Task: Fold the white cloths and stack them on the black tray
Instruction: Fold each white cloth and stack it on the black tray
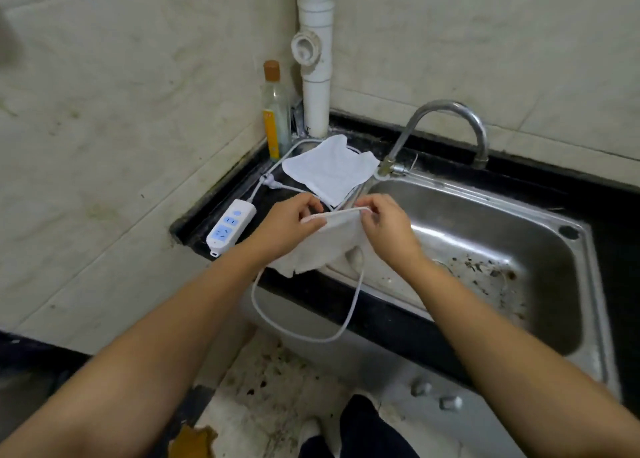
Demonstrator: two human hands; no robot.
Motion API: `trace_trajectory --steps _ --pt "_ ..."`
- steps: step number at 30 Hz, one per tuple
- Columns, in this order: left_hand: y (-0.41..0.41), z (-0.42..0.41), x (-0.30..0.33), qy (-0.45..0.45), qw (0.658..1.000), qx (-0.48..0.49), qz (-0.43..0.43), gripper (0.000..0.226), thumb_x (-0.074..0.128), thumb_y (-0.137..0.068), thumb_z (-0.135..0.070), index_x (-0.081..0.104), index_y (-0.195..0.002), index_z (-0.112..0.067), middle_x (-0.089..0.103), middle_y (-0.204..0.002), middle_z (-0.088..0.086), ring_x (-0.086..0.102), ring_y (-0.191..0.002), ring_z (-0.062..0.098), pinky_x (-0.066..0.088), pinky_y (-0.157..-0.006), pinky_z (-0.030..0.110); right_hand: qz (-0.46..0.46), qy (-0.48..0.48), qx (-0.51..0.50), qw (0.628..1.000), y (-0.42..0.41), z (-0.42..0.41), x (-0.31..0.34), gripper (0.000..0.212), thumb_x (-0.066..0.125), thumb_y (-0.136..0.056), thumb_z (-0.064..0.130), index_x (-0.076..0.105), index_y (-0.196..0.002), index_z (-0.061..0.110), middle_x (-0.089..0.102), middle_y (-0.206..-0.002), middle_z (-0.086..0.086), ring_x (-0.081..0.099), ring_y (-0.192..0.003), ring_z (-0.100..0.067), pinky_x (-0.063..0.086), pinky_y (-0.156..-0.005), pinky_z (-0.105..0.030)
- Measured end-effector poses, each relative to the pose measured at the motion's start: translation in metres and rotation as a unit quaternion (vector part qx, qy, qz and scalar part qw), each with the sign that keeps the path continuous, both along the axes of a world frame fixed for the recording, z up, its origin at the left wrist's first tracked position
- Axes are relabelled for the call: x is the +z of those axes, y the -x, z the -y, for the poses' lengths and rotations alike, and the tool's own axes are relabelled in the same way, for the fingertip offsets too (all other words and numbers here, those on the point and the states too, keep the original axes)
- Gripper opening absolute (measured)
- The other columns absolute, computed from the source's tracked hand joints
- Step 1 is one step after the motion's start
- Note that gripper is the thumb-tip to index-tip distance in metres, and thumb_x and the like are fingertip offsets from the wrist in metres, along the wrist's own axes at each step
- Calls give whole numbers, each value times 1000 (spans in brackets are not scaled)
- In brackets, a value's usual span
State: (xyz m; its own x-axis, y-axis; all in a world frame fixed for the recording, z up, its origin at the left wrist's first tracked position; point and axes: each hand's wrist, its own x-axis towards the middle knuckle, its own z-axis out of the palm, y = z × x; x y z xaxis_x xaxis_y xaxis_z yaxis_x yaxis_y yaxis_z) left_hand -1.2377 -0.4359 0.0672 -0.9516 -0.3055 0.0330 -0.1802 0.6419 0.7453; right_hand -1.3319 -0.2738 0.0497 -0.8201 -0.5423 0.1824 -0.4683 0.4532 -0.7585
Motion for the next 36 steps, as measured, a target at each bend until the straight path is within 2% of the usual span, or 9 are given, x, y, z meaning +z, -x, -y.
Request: trace_trajectory --steps 5,8,11,14,18,22,25,29,36 --pt "29 -34 10 56 996 -70 -22 13 54 -86 -10 56 -75 -15 59 -74 12 48 -67 18 34 -61 29 -38 70 -119 990 15 -87 44 11 52 -93 17 62 -89 14 57 -88 5 48 -78 -8 35 -67 -19" --pt "54 -75 33 -12 993 -106 -59 18 56 -89 -17 59 -72 -14 55 -65 -1 48 -60 6 38 -61 20 -10 168 -216 962 21 -157 64 13 54 -93 22 55 -80 21 54 -77 10 47 -69 -1 39 -59 -8" --pt "80 -131 52 -117 980 -147 -65 28 59 -91 -19 58 -72 1 51 -61 -5 45 -58 2 37 -60 17 17 233 -294 927 27 -234 74 10 56 -92 25 59 -85 20 56 -78 10 51 -75 -5 44 -71 -21" --pt "109 -201 58 -164 968 -184 -47 32 56 -93 -22 57 -68 -2 51 -59 -4 46 -57 5 35 -58 18 36 275 -349 895 34 -311 75 9 57 -91 26 63 -84 26 61 -84 9 56 -86 -12 47 -79 -34" --pt "157 -308 53 -239 948 -208 -36 28 50 -96 -22 65 -74 -14 64 -61 -14 55 -58 -2 42 -58 14 48 269 -409 871 52 -411 73 11 54 -93 27 63 -90 22 62 -90 7 56 -87 -11 47 -78 -31" --pt "209 -413 35 -289 941 -175 9 31 48 -97 -25 66 -92 -1 67 -90 10 60 -80 20 47 -74 35 86 226 -441 864 83 -504 73 16 52 -94 26 62 -102 17 61 -97 3 56 -95 -16 47 -82 -32" --pt "236 -479 30 -342 927 -153 5 27 49 -96 -19 64 -78 -7 64 -81 6 58 -73 16 47 -67 25 86 222 -444 864 97 -562 80 11 52 -93 24 62 -94 21 61 -94 4 55 -93 -14 46 -83 -33" --pt "244 -532 16 -397 900 -177 11 18 49 -96 -15 65 -96 -5 65 -94 8 62 -86 16 53 -76 25 86 213 -429 874 97 -625 77 11 53 -93 22 63 -89 24 61 -91 8 55 -86 -8 47 -85 -31" --pt "196 -548 -75 -288 920 -217 153 18 53 -95 -19 66 -86 -10 61 -85 7 55 -82 16 48 -79 32 204 150 -399 881 40 -675 -22 9 60 -91 11 66 -87 15 63 -77 2 57 -67 1 47 -66 -14"
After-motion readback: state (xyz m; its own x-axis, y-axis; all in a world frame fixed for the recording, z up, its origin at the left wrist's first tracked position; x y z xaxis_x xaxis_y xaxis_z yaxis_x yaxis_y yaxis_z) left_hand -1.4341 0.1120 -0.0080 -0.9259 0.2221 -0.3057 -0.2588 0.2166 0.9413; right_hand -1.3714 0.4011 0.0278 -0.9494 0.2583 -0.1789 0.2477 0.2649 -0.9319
